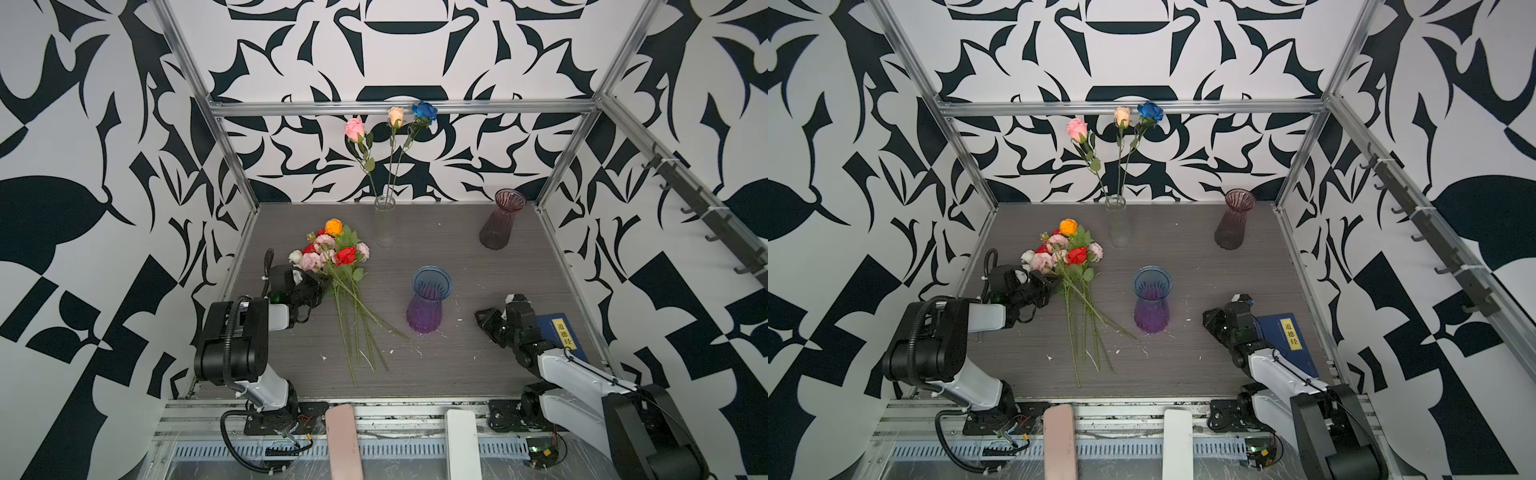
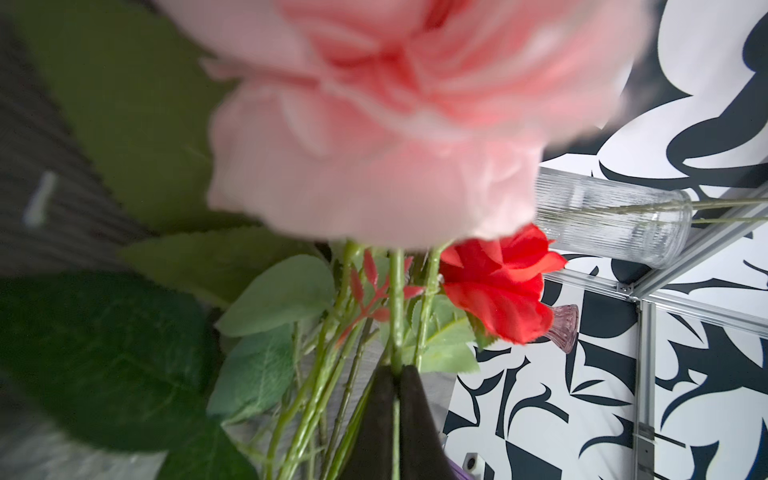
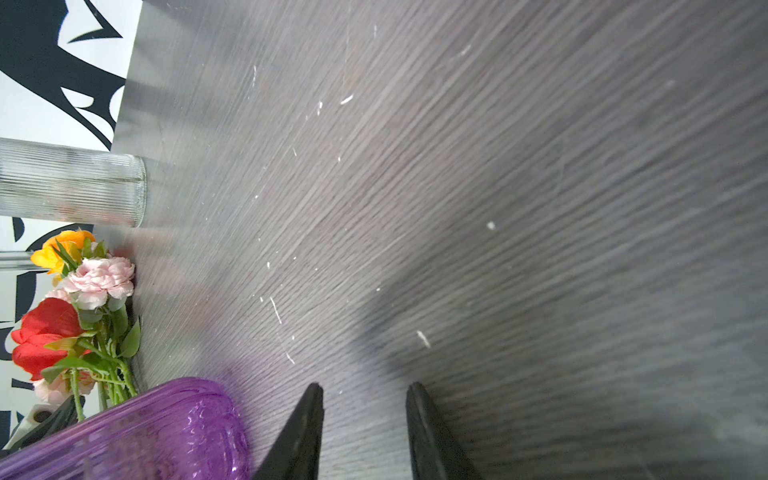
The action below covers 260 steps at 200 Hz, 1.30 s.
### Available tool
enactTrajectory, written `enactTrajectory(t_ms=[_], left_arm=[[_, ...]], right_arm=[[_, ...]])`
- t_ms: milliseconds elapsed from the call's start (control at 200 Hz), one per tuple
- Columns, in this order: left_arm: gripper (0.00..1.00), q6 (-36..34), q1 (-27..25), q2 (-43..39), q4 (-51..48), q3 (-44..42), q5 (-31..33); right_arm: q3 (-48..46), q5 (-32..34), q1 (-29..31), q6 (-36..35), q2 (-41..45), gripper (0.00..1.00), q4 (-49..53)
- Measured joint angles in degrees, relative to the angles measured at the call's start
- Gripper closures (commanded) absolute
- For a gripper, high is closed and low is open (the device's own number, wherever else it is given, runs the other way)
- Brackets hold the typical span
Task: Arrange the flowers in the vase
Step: 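Lift the pink rose up out of the bunch with the left gripper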
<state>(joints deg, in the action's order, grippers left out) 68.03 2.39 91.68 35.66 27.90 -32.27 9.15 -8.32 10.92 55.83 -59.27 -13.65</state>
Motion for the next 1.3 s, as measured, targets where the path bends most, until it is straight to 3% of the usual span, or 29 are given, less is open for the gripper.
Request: enactTrajectory(t_ms=[280, 515, 730, 835, 1040, 1190, 1300], left_arm=[[1.0, -3.6, 0.0, -8.1, -7.0, 0.2, 0.5], [1.0, -9.2, 0.0, -25.6, -18.6, 4.2, 3.8], [1.0, -12.9, -1.4, -39.1, -22.1, 9.4, 6.7], [1.0, -15.4, -6.5, -41.6, -23.2, 13.1, 8.6], [1.0, -25.5, -24.3, -42.3, -24.6, 21.4, 16.0], [1.0, -33.7, -35.8, -39.1, -23.6, 27.1, 22.8], [1.0, -38.5, -40.7, -34.9, -21.1, 29.7, 26.4]], right_arm=[[-0.4, 0.0, -0.3, 0.3, 1.0, 0.62, 0.1], [-0.8, 0.0, -0.6, 0.6, 2.7, 0.62, 0.3], [-1.2, 0.0, -0.8, 0.9, 2.8, 0.62, 0.9], [-1.4, 0.0, -0.8, 1.0, 2.8, 0.62, 1.0], [-1.7, 0.0, -0.8, 1.4, 3.5, 0.62, 1.0], [-2.2, 0.0, -0.8, 1.6, 4.7, 0.62, 1.7], [-2.3, 0.0, -0.8, 1.7, 4.9, 0.62, 1.8]])
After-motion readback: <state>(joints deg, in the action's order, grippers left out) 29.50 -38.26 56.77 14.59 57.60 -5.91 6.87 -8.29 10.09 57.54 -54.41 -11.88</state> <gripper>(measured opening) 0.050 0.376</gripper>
